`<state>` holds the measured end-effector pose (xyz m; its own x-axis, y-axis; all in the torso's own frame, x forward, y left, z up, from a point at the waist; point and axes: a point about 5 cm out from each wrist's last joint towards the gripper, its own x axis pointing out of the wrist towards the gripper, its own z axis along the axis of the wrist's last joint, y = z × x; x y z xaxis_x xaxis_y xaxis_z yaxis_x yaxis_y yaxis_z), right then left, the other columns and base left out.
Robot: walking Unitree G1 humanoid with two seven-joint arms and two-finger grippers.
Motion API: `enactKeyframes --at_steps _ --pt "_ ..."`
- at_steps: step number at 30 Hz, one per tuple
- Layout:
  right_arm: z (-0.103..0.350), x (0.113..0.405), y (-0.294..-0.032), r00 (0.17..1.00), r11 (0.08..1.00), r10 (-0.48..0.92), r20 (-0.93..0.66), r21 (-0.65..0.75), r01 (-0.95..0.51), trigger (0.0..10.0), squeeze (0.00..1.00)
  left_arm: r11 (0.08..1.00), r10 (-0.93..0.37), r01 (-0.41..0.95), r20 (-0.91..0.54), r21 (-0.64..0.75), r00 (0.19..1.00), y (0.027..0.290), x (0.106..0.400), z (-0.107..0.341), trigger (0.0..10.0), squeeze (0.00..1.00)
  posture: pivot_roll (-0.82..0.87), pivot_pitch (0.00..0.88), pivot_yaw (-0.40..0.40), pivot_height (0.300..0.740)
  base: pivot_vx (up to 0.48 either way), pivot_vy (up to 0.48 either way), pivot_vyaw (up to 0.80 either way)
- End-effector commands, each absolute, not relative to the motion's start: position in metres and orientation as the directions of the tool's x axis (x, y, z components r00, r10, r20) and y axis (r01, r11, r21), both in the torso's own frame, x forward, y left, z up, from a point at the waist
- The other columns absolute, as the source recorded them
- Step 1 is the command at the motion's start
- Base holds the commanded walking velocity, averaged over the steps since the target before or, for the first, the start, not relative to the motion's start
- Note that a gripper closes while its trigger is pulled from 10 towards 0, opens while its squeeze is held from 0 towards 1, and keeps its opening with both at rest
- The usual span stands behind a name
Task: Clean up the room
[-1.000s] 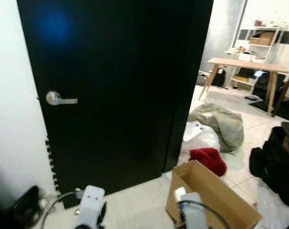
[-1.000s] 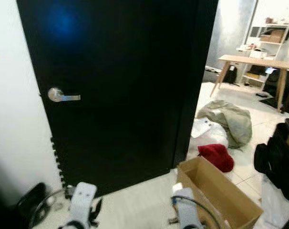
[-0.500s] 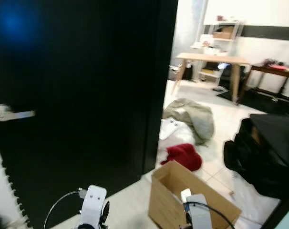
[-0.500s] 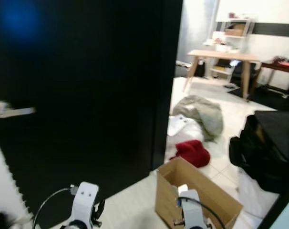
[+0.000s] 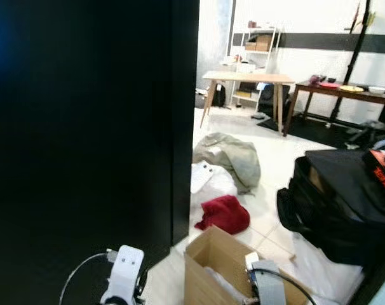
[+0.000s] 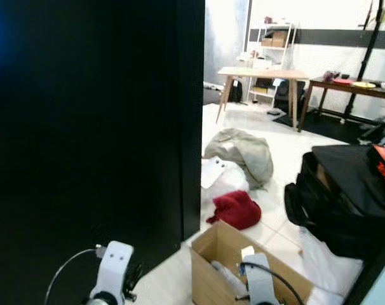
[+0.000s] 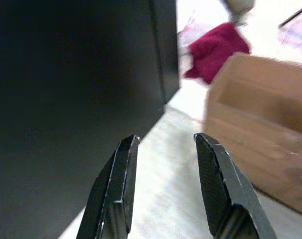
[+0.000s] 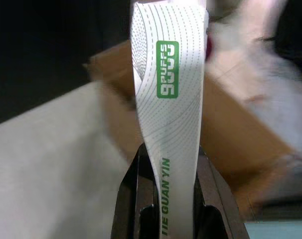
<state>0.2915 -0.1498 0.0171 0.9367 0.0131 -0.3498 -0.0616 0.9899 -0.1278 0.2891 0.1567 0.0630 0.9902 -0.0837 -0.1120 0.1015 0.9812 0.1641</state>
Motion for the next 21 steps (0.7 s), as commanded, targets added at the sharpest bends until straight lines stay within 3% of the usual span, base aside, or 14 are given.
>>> enactKeyframes --at_steps 1,8,17,21 --pt "0.009 0.285 -0.163 0.923 0.990 -0.026 -0.384 -0.139 -0.030 10.0 0.00 0.981 -0.100 0.120 -0.129 0.154 0.987 0.153 0.287 0.059 10.0 0.00 0.03 0.074 -0.014 0.740 0.337 0.000 0.00" --pt "0.007 0.284 -0.160 0.918 0.994 -0.046 -0.394 -0.111 0.002 10.0 0.00 0.974 -0.129 0.151 -0.133 0.169 0.983 0.153 0.289 0.061 10.0 0.00 0.05 0.074 0.023 0.740 0.336 0.000 0.00" --pt "0.003 0.277 -0.156 0.911 0.995 -0.082 -0.404 -0.085 0.052 10.0 0.00 0.964 -0.163 0.188 -0.139 0.189 0.977 0.156 0.296 0.064 10.0 0.00 0.04 0.086 0.064 0.740 0.333 0.000 -0.80" --pt "0.000 0.273 -0.162 0.902 0.992 -0.105 -0.418 -0.106 0.066 10.0 0.00 0.961 -0.185 0.209 -0.143 0.181 0.972 0.149 0.296 0.063 10.0 0.00 0.03 0.087 0.063 0.740 0.313 0.000 0.00"
